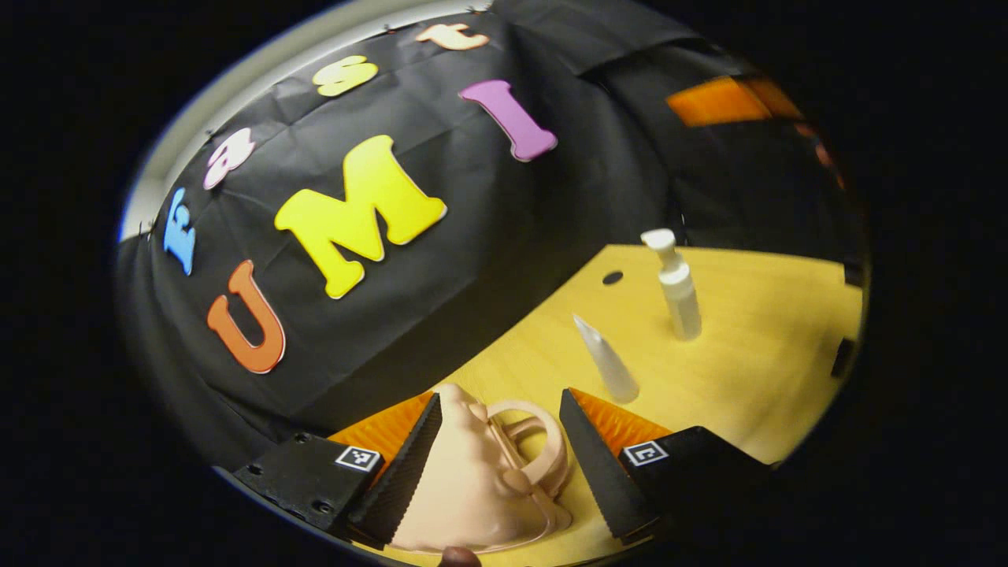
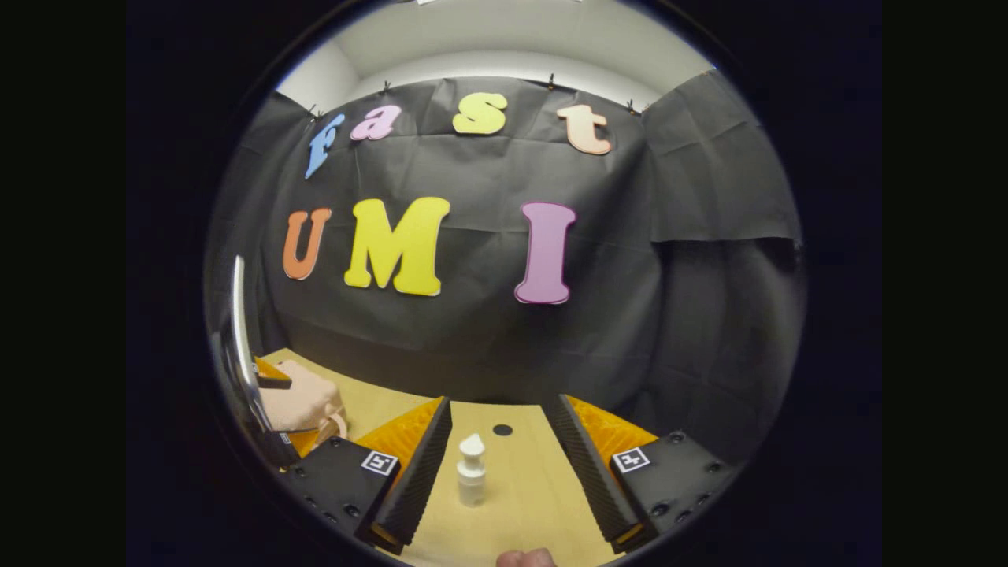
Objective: First open the suitcase, pack the skin care products into it, and then close the suitcase.
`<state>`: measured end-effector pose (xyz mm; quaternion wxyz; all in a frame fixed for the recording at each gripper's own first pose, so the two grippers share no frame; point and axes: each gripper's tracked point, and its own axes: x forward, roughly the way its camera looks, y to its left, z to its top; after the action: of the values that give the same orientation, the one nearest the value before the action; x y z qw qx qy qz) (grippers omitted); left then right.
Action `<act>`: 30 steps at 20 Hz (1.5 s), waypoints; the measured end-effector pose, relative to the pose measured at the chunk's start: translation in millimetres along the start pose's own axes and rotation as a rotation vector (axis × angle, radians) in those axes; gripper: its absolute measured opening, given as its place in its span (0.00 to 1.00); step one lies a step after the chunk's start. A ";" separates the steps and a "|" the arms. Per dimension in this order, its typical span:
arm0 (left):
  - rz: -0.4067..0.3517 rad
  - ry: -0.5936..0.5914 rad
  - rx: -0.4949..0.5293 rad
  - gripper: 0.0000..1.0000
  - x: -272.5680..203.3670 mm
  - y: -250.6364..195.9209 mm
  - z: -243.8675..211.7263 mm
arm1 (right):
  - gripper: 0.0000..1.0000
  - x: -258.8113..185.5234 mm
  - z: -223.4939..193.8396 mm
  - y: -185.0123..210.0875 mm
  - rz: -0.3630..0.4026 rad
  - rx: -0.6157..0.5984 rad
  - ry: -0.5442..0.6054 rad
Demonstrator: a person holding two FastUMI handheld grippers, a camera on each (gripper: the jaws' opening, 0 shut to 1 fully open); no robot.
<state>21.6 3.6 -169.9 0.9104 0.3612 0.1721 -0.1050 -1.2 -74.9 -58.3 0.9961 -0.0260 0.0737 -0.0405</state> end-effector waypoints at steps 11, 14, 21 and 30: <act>-0.074 0.260 0.228 0.82 59.8 -24.8 -81.5 | 0.80 -3.0 -28.5 -34.9 -0.058 -0.008 0.066; -0.101 0.293 0.263 0.75 70.1 -28.7 -87.2 | 0.80 -7.3 -25.4 -36.0 -0.073 -0.012 0.055; -0.140 0.338 0.271 0.30 70.5 -26.7 -86.2 | 0.80 -17.0 -27.5 -30.5 -0.093 -0.006 0.057; 0.004 0.202 0.116 0.06 33.4 61.5 -32.5 | 0.80 -23.5 -7.5 -8.5 -0.069 0.010 0.012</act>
<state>64.0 68.1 -166.8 0.8661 0.4226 0.2560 -0.0757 -26.1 -81.7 -61.8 0.9938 -0.0232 0.0783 -0.0756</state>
